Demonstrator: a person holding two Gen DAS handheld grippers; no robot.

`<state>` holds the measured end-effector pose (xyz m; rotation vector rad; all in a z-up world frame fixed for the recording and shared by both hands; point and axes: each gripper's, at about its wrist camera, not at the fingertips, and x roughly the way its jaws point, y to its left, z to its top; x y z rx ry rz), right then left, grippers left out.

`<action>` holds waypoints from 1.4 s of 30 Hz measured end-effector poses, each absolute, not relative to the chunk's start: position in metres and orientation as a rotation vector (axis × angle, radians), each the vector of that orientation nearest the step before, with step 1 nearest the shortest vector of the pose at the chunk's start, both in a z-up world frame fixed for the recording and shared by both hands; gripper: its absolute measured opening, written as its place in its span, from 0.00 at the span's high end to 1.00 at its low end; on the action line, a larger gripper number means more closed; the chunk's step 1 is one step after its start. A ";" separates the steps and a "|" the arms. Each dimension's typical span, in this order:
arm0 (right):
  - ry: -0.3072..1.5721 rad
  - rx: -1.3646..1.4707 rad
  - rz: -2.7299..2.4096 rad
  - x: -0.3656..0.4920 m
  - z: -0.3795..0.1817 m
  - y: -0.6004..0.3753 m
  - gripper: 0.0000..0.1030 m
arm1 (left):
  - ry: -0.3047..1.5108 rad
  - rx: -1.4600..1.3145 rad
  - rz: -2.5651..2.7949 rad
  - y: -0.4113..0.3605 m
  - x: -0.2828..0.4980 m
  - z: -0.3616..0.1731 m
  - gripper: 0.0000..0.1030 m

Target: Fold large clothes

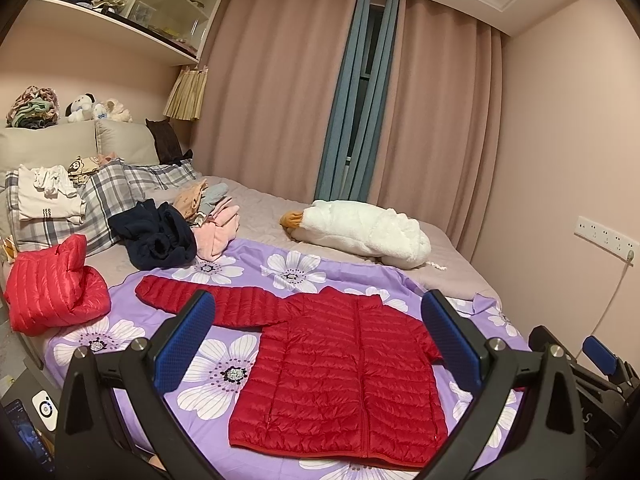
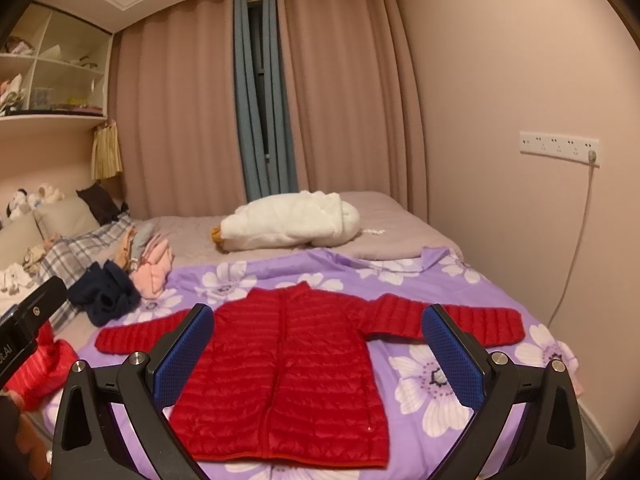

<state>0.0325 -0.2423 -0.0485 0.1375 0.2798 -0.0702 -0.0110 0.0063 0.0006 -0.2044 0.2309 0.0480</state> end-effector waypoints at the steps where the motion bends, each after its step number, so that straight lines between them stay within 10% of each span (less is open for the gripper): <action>1: 0.281 0.137 -0.071 0.033 -0.049 -0.242 0.00 | 0.232 -0.204 0.048 0.006 -0.011 0.001 0.00; 42: 0.302 0.129 -0.078 0.034 -0.054 -0.237 0.00 | 0.265 -0.193 0.059 0.010 -0.007 -0.006 0.00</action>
